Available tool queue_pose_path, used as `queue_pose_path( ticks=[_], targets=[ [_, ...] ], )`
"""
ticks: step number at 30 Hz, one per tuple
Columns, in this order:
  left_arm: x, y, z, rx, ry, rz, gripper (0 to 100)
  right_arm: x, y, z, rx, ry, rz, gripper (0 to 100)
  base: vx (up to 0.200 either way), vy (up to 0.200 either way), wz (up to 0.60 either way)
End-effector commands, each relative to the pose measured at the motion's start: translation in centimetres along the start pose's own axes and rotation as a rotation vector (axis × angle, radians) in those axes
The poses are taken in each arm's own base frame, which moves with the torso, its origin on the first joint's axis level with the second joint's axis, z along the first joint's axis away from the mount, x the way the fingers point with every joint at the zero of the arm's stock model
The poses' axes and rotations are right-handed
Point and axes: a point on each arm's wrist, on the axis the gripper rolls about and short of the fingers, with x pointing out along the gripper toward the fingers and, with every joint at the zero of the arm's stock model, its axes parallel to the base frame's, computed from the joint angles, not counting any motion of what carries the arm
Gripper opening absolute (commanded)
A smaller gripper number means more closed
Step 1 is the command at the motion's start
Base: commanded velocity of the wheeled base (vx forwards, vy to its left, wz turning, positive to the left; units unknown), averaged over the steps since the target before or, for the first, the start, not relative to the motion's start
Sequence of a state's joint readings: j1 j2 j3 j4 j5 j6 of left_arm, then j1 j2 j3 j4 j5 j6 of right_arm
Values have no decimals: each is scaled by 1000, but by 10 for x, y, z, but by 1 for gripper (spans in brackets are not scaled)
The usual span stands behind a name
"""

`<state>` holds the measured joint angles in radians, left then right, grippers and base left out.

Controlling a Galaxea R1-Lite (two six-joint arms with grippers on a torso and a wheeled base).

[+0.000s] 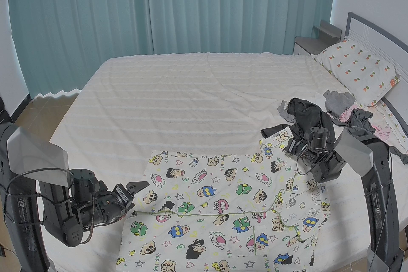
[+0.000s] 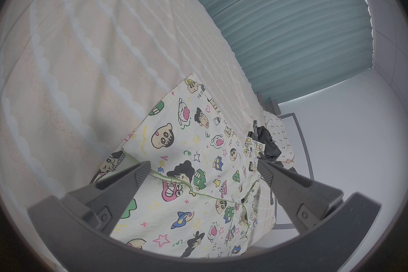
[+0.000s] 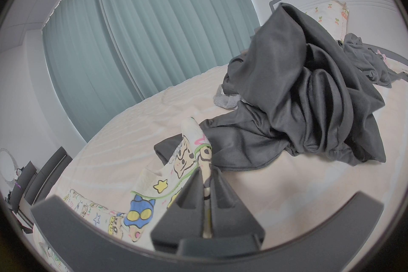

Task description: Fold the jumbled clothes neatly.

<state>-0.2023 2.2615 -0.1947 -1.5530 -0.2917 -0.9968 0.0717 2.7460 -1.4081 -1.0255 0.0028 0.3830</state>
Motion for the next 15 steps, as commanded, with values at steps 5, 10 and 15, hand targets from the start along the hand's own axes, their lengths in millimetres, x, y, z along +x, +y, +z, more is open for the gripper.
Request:
queue_pose_path(
  ticks=[5,10,15],
  targets=[
    [1,-1,0,6,-6,-12,100,8,-17,8,19,-40,-23,0,0,0,0],
    [1,-1,0,6,-7,-11,100,13,-21,5,42,-45,-26,0,0,0,0],
    [1,-1,0,6,-7,-11,100,12,-22,3,44,-38,-31,100,0,0,0]
  ],
)
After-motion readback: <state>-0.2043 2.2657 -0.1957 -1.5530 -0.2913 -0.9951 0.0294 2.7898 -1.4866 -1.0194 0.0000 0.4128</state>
